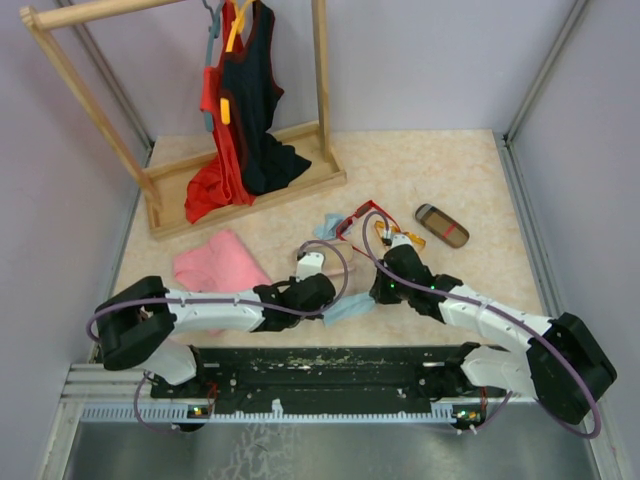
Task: Organize the sunglasses
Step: Fold the glasses cleaning cloth at the center of the board, then pick up the glasses cleaning cloth from the center of the board.
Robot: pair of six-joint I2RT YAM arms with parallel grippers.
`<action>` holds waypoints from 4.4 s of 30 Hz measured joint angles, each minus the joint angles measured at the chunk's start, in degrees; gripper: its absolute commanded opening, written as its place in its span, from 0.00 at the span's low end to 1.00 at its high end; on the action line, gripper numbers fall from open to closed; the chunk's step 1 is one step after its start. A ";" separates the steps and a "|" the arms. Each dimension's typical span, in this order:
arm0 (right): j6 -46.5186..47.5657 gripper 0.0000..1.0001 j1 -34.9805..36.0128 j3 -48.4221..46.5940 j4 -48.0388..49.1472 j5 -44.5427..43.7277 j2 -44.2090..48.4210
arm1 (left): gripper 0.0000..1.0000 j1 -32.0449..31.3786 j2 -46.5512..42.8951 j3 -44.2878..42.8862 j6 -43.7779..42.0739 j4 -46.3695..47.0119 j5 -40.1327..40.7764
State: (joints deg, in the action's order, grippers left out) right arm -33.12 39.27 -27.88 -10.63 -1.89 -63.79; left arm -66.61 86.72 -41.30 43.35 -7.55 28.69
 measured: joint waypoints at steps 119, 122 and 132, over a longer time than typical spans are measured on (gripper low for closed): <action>2.10 0.00 4.98 -17.44 -5.16 -5.33 -25.20 | 0.00 7.21 2.34 4.92 -11.67 16.74 -11.82; 2.27 0.00 5.01 -15.47 -3.96 -4.55 -23.34 | 0.00 7.26 1.75 4.92 -11.02 16.22 -11.67; 4.59 0.00 5.35 -8.04 2.99 -4.50 -6.71 | 0.00 8.13 -7.34 5.70 -10.49 17.16 -9.68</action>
State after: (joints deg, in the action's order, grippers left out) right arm -28.53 44.62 -35.92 -7.64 -6.39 -70.50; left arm -58.48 79.37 -35.59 32.86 9.61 19.00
